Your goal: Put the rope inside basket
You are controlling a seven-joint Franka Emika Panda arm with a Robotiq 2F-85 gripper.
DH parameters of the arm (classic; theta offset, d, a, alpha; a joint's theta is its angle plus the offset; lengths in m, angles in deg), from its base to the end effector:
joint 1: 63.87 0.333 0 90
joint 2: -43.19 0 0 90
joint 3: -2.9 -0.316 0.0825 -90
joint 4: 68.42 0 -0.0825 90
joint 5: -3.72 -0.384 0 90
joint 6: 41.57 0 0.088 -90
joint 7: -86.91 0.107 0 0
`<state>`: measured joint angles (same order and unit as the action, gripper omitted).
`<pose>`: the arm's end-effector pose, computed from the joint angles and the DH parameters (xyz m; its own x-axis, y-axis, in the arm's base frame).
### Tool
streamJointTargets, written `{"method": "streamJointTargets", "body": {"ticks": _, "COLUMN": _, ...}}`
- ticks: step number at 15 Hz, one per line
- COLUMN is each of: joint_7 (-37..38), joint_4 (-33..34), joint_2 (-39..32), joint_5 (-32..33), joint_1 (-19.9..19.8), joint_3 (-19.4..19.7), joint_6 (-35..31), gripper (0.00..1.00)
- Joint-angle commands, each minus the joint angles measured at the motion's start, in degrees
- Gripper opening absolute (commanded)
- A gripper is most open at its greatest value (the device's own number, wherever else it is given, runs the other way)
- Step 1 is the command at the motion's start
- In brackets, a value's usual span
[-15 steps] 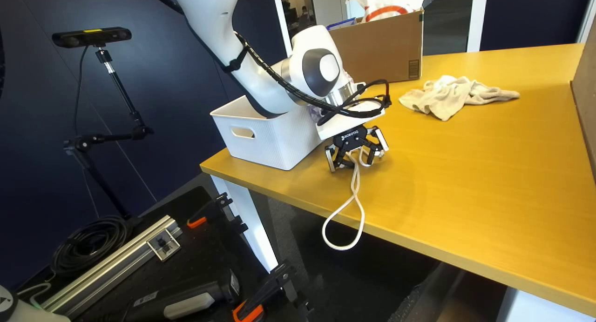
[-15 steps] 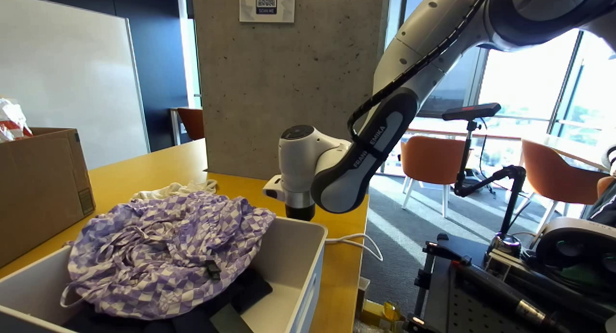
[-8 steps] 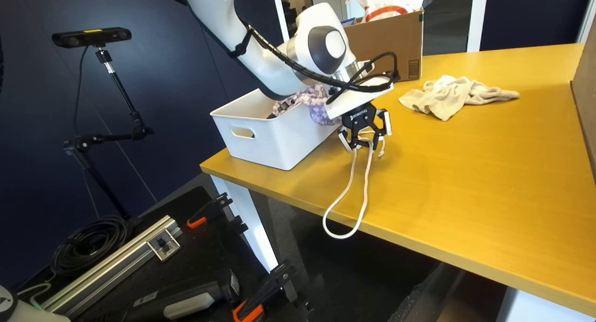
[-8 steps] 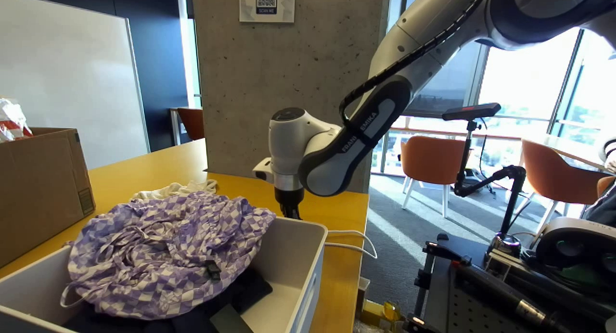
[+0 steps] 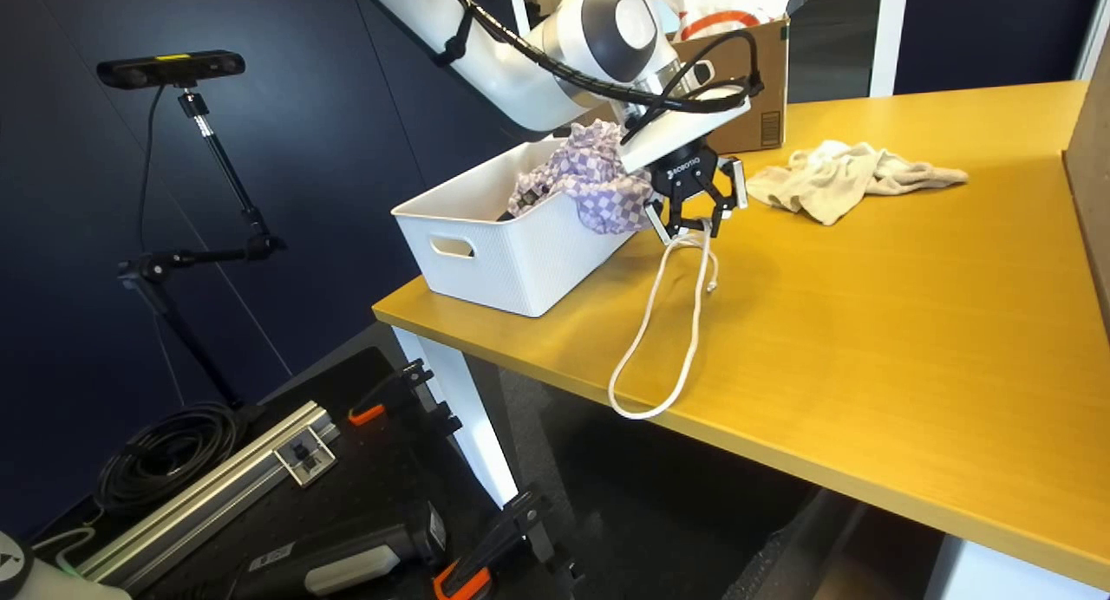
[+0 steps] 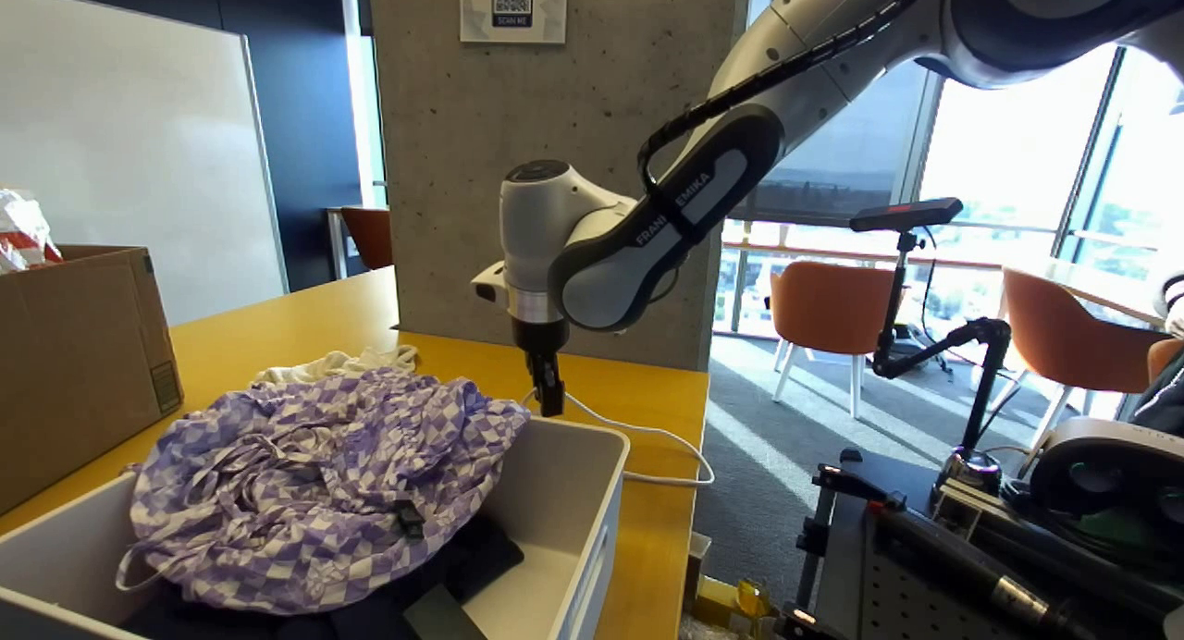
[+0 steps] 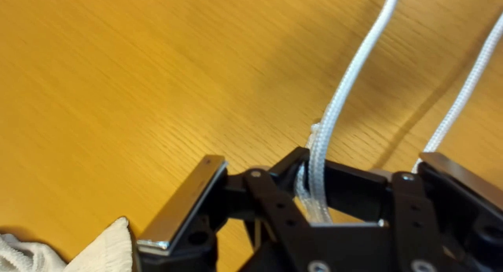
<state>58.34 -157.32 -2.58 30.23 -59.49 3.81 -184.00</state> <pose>0.7148 0.0472 0.1886 0.6191 0.7797 -0.0936 0.7599 -0.5646 0.3221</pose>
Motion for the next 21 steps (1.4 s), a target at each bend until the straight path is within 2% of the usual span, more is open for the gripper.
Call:
{"method": "streamJointTargets", "body": {"ticks": 1, "joint_7": -0.6, "joint_4": 1.0, "joint_2": -0.5, "joint_5": -1.3, "joint_1": -0.9, "joint_3": -1.5, "joint_6": 1.2, "gripper": 0.0}}
{"method": "streamJointTargets", "body": {"ticks": 9, "joint_7": -0.2, "joint_4": 0.3, "joint_2": -4.7, "joint_5": -1.9, "joint_1": -2.1, "joint_3": -1.7, "joint_6": -3.3, "gripper": 0.0}}
{"method": "streamJointTargets", "body": {"ticks": 10, "joint_7": 0.0, "joint_4": -0.2, "joint_2": -4.9, "joint_5": -1.8, "joint_1": -2.3, "joint_3": -1.6, "joint_6": -4.2, "gripper": 0.19}}
{"method": "streamJointTargets", "body": {"ticks": 18, "joint_7": 1.4, "joint_4": -7.0, "joint_2": -3.7, "joint_5": -0.8, "joint_1": -3.4, "joint_3": -0.4, "joint_6": -14.5, "gripper": 0.75}}
{"method": "streamJointTargets", "body": {"ticks": 19, "joint_7": -0.2, "joint_4": -2.1, "joint_2": -5.0, "joint_5": -2.1, "joint_1": -3.7, "joint_3": -1.7, "joint_6": -11.1, "gripper": 0.83}}
{"method": "streamJointTargets", "body": {"ticks": 21, "joint_7": -0.6, "joint_4": -1.0, "joint_2": -4.6, "joint_5": -2.5, "joint_1": -3.7, "joint_3": -2.2, "joint_6": -10.1, "gripper": 0.99}}
